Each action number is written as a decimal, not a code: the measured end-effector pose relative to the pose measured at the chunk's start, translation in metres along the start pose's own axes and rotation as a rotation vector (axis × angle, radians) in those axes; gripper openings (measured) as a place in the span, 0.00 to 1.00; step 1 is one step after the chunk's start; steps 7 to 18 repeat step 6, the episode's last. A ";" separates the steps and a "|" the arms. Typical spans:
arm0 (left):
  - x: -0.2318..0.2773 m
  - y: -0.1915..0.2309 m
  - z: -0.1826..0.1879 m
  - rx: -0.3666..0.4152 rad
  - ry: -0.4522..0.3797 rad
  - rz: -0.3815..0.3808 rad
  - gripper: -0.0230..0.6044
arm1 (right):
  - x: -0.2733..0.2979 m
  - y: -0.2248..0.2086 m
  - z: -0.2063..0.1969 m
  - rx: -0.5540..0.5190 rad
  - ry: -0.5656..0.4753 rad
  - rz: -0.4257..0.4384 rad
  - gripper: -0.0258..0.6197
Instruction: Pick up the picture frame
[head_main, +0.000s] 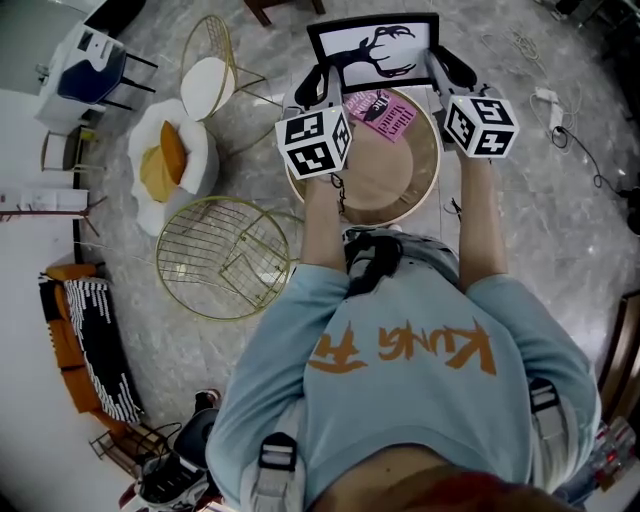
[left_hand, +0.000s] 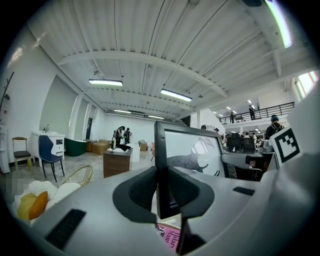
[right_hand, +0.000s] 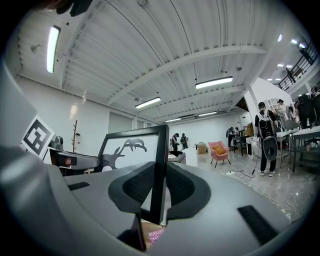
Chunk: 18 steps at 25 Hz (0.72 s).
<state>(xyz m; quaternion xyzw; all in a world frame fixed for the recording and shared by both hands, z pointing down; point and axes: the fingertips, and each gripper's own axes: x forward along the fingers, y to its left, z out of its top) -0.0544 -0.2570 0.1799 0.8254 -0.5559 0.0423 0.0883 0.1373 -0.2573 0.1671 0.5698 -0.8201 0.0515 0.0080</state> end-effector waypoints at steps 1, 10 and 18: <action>-0.002 -0.003 0.005 0.000 0.000 -0.001 0.16 | -0.003 0.000 0.006 -0.001 -0.001 -0.001 0.15; -0.002 -0.017 0.020 0.002 0.000 -0.006 0.16 | -0.011 -0.010 0.023 -0.005 -0.001 -0.006 0.15; -0.002 -0.017 0.020 0.002 0.000 -0.006 0.16 | -0.011 -0.010 0.023 -0.005 -0.001 -0.006 0.15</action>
